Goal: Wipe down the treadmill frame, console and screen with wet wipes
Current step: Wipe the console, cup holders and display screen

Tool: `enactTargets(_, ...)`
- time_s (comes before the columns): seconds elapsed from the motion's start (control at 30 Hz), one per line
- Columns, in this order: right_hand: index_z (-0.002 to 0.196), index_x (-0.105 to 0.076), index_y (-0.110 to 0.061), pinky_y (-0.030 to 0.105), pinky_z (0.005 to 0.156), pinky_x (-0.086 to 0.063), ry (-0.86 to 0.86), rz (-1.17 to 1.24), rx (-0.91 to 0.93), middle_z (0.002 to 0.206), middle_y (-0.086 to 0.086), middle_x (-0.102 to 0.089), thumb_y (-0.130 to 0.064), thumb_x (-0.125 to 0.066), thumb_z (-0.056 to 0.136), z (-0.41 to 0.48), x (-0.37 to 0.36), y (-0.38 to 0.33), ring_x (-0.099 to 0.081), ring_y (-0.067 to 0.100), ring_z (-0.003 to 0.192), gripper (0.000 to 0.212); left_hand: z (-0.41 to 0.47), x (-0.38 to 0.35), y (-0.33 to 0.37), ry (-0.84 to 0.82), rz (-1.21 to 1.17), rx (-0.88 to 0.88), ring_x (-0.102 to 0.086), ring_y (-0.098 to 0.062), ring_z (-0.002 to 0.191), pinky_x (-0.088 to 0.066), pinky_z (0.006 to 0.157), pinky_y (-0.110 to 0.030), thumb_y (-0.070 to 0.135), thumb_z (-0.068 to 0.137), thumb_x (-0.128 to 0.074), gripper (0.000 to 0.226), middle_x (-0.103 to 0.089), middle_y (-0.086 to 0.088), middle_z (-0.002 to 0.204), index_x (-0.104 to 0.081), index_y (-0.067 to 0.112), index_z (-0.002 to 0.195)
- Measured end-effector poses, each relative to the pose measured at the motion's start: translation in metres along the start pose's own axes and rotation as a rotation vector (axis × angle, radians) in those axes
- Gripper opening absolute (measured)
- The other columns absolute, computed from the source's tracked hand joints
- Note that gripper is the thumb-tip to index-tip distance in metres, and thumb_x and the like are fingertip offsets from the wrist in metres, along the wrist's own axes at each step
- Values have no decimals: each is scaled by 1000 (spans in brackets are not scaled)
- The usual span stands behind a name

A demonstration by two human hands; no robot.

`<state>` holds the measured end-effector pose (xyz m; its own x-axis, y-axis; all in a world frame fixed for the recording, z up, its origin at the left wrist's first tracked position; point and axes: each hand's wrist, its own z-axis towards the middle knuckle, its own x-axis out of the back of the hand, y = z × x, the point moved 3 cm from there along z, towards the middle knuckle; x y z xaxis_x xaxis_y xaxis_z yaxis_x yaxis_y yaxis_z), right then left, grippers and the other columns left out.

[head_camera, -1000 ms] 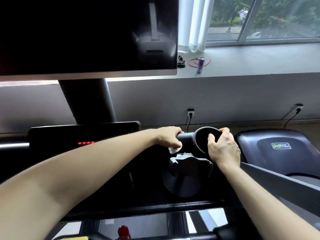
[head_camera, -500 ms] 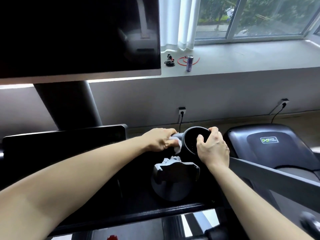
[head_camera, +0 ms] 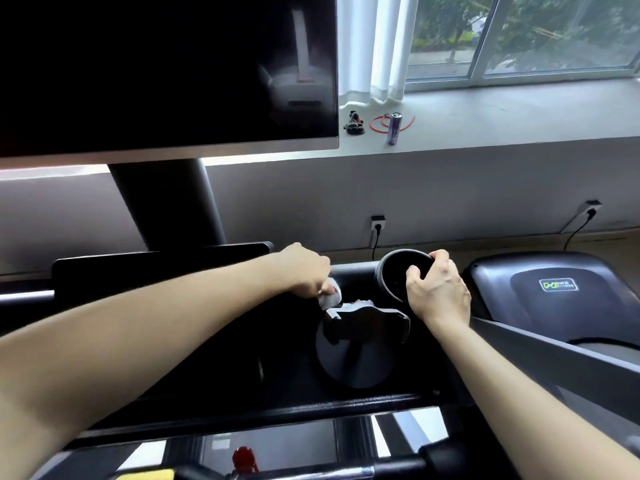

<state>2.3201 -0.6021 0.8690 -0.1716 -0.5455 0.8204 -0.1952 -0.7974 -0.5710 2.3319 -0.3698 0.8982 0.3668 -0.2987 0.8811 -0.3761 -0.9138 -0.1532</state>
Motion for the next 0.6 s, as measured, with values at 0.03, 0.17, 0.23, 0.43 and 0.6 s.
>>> enactTargets(0.03, 128, -50, -13, 44, 93, -43, -2, 3, -1, 126, 16, -60, -34, -53, 96, 0, 0, 0, -59, 38, 114, 39, -4, 4, -6, -64, 85, 15, -64, -31, 108, -45, 88, -37, 63, 102, -40, 55, -69, -7, 117, -62, 13, 111)
enactTargets(0.17, 129, -49, -12, 44, 93, -44, -8, 15, 1, 127, 16, -60, -33, -52, 95, 0, 0, 1, -59, 39, 113, 40, -7, 16, -27, -250, 68, 136, -65, -28, 83, -46, 67, -33, 84, 84, -50, 74, -67, 0, 82, -61, 11, 80)
enactTargets(0.23, 129, -49, -12, 45, 93, -44, -6, 12, -4, 127, 17, -60, -33, -52, 95, 1, 0, 1, -59, 39, 114, 40, 4, 16, -23, -139, -213, 165, -66, -28, 79, -46, 64, -33, 80, 81, -55, 70, -69, -2, 79, -63, 11, 77)
enactTargets(0.43, 127, -50, -13, 44, 93, -44, -7, 12, -6, 126, 16, -60, -32, -52, 94, 0, 0, 1, -59, 38, 114, 38, 10, -2, 1, 105, -414, 87, -64, -29, 96, -42, 70, -34, 72, 88, -58, 59, -68, -3, 94, -67, 15, 99)
enactTargets(0.6, 128, -50, -14, 44, 94, -44, -8, 11, -4, 128, 16, -60, -32, -52, 94, 1, 0, 2, -59, 39, 115, 39, -13, 12, -17, -75, 124, 83, -60, -27, 78, -43, 62, -31, 59, 88, -66, 44, -62, -2, 81, -64, 15, 89)
